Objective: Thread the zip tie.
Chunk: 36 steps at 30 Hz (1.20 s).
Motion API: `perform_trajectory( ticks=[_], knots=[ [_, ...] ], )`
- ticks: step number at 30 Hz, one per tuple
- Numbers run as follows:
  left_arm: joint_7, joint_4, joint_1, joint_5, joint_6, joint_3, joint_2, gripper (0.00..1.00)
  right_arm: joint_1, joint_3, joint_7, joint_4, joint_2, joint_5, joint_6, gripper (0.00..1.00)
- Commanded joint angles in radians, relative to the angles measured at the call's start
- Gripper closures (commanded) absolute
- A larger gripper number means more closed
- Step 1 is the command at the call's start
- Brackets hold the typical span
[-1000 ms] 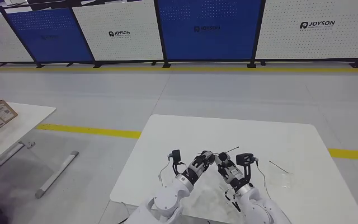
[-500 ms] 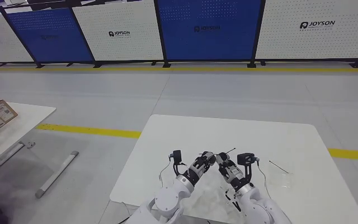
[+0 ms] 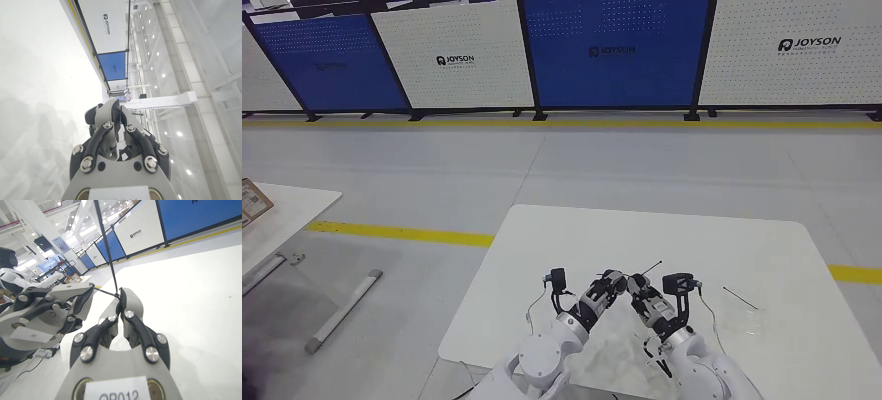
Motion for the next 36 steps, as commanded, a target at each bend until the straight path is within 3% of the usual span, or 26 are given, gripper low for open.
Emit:
perform_trajectory(
  ticks=[1, 20, 21, 22, 24, 29, 36],
  knots=[
    [0.002, -0.002, 0.000, -0.004, -0.005, -0.001, 0.000, 1.00, 0.001, -0.002, 0.002, 0.001, 0.000, -0.003, 0.002, 1.00],
    [0.002, -0.011, 0.006, -0.030, -0.023, -0.018, -0.001, 1.00, 0.009, -0.014, 0.005, 0.015, -0.003, -0.007, 0.008, 1.00],
    [0.001, -0.010, 0.006, -0.027, -0.020, -0.017, -0.001, 1.00, 0.008, -0.012, 0.002, 0.014, -0.003, -0.005, 0.006, 0.91],
    [0.000, -0.007, 0.005, -0.023, -0.017, -0.017, -0.001, 1.00, 0.006, -0.009, -0.002, 0.013, -0.003, -0.004, 0.003, 0.75],
    [-0.002, -0.004, 0.004, -0.021, -0.011, -0.015, -0.001, 1.00, 0.002, -0.004, -0.007, 0.009, -0.002, -0.004, 0.003, 0.65],
    [-0.005, 0.002, 0.002, -0.013, -0.007, -0.010, -0.001, 1.00, -0.005, 0.003, -0.008, 0.000, 0.000, -0.008, 0.011, 0.65],
    [-0.006, 0.006, 0.000, -0.001, -0.001, -0.006, -0.001, 1.00, -0.010, 0.007, -0.012, -0.013, 0.001, -0.015, 0.017, 0.75]
  ],
)
